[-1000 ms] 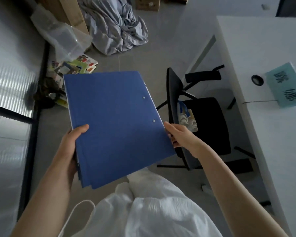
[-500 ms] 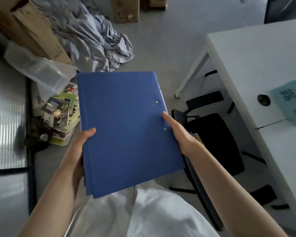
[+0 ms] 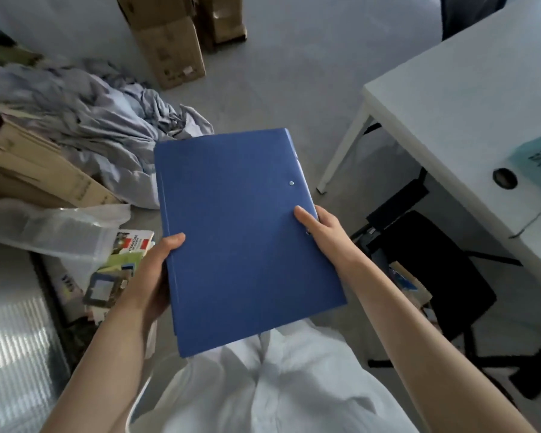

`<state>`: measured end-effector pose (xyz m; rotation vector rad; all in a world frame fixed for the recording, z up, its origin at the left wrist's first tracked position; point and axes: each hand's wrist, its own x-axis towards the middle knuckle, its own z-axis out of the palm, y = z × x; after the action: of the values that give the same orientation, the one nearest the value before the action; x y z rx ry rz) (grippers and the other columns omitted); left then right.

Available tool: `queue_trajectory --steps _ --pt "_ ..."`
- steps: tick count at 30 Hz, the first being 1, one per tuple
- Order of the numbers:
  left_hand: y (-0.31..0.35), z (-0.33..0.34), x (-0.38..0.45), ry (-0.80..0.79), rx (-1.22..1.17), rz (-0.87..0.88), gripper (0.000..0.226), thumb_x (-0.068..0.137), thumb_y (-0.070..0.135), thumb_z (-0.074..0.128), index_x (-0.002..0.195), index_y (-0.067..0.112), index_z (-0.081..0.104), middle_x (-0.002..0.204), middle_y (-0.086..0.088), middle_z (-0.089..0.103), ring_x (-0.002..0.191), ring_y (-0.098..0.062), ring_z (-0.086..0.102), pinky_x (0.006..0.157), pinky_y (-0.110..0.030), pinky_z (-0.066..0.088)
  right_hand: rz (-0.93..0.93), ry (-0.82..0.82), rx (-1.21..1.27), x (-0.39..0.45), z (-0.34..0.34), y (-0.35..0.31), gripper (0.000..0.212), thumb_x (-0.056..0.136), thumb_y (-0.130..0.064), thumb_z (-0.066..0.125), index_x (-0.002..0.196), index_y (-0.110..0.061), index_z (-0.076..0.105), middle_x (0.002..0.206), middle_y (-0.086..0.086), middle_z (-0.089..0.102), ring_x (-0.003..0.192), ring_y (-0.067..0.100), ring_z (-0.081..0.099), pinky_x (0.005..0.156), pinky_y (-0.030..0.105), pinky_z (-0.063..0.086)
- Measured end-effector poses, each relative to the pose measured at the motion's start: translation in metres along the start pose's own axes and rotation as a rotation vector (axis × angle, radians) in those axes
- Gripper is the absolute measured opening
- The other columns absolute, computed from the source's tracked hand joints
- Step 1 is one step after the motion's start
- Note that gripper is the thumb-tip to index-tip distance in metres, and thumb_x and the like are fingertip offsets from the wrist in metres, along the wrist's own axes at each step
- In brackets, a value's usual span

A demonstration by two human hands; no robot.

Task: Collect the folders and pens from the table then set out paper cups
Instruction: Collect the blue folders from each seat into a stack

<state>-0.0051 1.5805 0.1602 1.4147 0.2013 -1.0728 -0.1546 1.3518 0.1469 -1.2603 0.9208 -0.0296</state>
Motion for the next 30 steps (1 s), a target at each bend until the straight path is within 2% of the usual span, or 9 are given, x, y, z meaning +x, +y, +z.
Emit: queue_trajectory --steps 2,4,8,12,17,21,24,27,30 --pt "0.026 -0.002 0.02 -0.051 0.038 -0.028 0.034 0.088 0.036 0.057 0.117 0.02 0.065 0.109 -0.006 0.075 0.089 -0.021 0.074 0.077 -0.039 0.054 -0.021 0.036 0.015 0.015 0.007 -0.013 0.032 0.093 -0.044 0.056 0.115 -0.02 0.06 0.104 -0.004 0.074 0.089 0.015 0.073 0.079 0.034 0.059" --pt "0.045 0.001 0.039 -0.065 0.053 -0.051 0.027 0.094 0.032 0.05 0.11 0.02 0.067 0.101 -0.004 0.077 0.083 -0.02 0.075 0.073 -0.037 0.056 -0.035 0.058 0.032 0.026 0.009 -0.023 0.03 0.094 -0.043 0.055 0.116 -0.024 0.06 0.105 -0.006 0.074 0.09 0.014 0.073 0.079 0.033 0.059" --pt "0.087 0.019 0.09 -0.071 0.125 -0.091 0.03 0.092 0.03 0.053 0.115 0.016 0.067 0.109 -0.01 0.074 0.086 -0.023 0.074 0.078 -0.04 0.054 -0.041 0.127 0.098 0.06 0.006 -0.043 0.025 0.094 -0.042 0.056 0.114 -0.028 0.061 0.103 -0.006 0.074 0.089 0.015 0.073 0.076 0.033 0.06" --pt "0.125 0.054 0.146 -0.098 0.163 -0.093 0.03 0.092 0.03 0.056 0.114 0.016 0.068 0.103 -0.009 0.076 0.081 -0.023 0.075 0.062 -0.033 0.06 -0.057 0.176 0.157 0.11 -0.012 -0.068 0.025 0.093 -0.041 0.058 0.113 -0.026 0.06 0.104 -0.005 0.074 0.09 0.017 0.073 0.077 0.035 0.059" --pt "0.169 0.108 0.204 -0.12 0.156 -0.074 0.022 0.093 0.027 0.054 0.103 0.015 0.07 0.091 -0.007 0.077 0.072 -0.022 0.074 0.062 -0.032 0.061 -0.079 0.211 0.182 0.172 -0.049 -0.113 0.029 0.094 -0.04 0.057 0.118 -0.024 0.059 0.106 -0.004 0.073 0.089 0.014 0.073 0.07 0.029 0.057" --pt "0.209 0.159 0.261 -0.144 0.18 -0.083 0.026 0.092 0.029 0.054 0.108 0.015 0.07 0.101 -0.008 0.076 0.08 -0.023 0.074 0.074 -0.036 0.057 -0.081 0.247 0.192 0.223 -0.089 -0.158 0.026 0.094 -0.039 0.057 0.116 -0.024 0.059 0.106 -0.004 0.073 0.088 0.015 0.073 0.07 0.03 0.059" --pt "0.236 0.191 0.297 -0.184 0.195 -0.085 0.024 0.093 0.027 0.052 0.103 0.015 0.071 0.097 -0.007 0.077 0.078 -0.021 0.074 0.069 -0.033 0.059 -0.103 0.265 0.215 0.254 -0.112 -0.186 0.025 0.094 -0.039 0.057 0.118 -0.029 0.059 0.112 -0.004 0.072 0.091 0.016 0.073 0.076 0.033 0.06" --pt "0.262 0.216 0.331 -0.209 0.203 -0.1 0.024 0.093 0.026 0.053 0.101 0.015 0.072 0.099 -0.007 0.077 0.079 -0.022 0.074 0.068 -0.032 0.059 -0.127 0.282 0.241 0.284 -0.129 -0.205 0.031 0.094 -0.038 0.058 0.124 -0.042 0.052 0.113 -0.012 0.07 0.093 0.013 0.072 0.076 0.032 0.06" --pt "0.292 0.242 0.374 -0.233 0.237 -0.111 0.027 0.092 0.026 0.055 0.11 0.013 0.07 0.104 -0.009 0.075 0.084 -0.025 0.074 0.068 -0.033 0.06 -0.084 0.346 0.259 0.318 -0.145 -0.226 0.031 0.093 -0.04 0.059 0.123 -0.033 0.055 0.111 -0.007 0.072 0.09 0.013 0.073 0.071 0.031 0.059"
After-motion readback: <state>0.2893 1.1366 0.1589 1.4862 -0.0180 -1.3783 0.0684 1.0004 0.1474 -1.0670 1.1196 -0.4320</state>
